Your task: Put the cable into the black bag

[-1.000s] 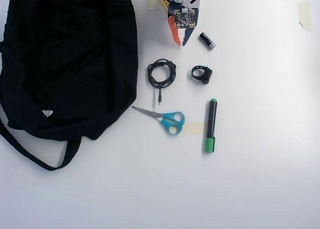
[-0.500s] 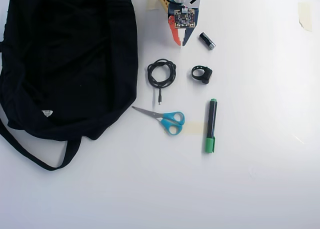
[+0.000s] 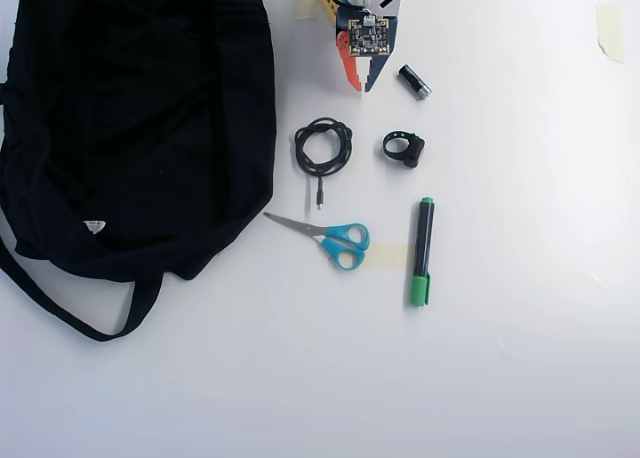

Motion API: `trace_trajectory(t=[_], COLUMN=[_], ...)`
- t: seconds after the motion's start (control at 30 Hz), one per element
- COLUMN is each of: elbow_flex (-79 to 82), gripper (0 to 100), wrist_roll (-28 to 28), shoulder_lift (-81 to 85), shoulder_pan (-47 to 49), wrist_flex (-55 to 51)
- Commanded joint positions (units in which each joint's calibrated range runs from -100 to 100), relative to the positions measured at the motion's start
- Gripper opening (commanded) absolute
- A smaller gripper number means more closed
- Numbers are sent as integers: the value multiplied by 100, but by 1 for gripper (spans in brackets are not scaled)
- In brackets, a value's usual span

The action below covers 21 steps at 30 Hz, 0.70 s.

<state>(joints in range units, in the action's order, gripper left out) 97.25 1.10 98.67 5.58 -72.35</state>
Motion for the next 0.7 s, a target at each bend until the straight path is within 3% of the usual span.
trace_trajectory(t=[0.0, 0.3, 0.43, 0.67], elbow_flex=[212, 176, 140, -156], gripper=[2, 2, 2, 2], wrist_roll=[16, 26, -5, 26], shoulder_lift=[42, -17, -141, -1411], shoulder_pan=[18, 25, 25, 32], wrist_flex=[-35, 155, 1076, 3721])
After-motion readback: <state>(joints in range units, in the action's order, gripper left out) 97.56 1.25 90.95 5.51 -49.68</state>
